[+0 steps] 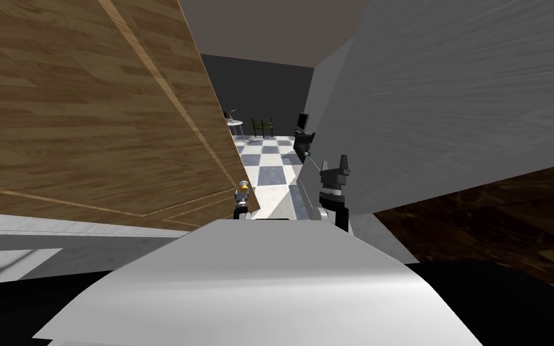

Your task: Push the door open

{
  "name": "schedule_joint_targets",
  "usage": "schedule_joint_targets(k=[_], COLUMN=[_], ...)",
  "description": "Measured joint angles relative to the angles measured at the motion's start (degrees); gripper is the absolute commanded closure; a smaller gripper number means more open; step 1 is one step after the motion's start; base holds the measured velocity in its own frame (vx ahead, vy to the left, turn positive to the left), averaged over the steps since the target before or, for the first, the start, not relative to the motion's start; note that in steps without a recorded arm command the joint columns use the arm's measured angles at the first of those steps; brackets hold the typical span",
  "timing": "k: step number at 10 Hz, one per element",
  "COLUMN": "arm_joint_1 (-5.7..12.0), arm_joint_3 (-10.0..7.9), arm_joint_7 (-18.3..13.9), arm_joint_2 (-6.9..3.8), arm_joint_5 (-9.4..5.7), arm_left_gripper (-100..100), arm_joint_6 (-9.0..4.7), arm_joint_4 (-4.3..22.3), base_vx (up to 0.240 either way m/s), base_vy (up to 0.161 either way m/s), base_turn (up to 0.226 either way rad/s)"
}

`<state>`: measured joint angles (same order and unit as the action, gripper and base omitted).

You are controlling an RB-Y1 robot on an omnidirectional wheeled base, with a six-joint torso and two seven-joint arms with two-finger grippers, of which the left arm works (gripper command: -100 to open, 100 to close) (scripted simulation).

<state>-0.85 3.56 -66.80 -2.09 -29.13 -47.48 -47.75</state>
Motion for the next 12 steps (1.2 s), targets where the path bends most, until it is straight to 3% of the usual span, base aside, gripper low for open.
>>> schedule_joint_targets(k=[3,4,7,9,12], arm_joint_1=[-0.05,-0.94,-0.24,0.03,0.22], arm_joint_3=[-1.16,-1.44,-2.69,-3.87,-5.71], arm_joint_7=[0.3,0.4,0.6,1.5,1.7], arm_joint_2=[0.12,-0.04,0.27,0.98,1.98], arm_joint_5=[-0.65,-0.84,-1.49,-2.11,-3.06], arm_left_gripper=[100,100,100,100,100], arm_joint_6=[0.05,0.64,0.21,0.61,-0.08], arm_joint_4=[0.1,-1.4,-0.6,-0.8,0.0], base_vx=[0.107,0.107,0.095,0.150,0.210], base_vy=[-0.029,-0.018,-0.021,-0.039,-0.035], base_turn=[0.039,0.042,0.041,0.079,0.067])
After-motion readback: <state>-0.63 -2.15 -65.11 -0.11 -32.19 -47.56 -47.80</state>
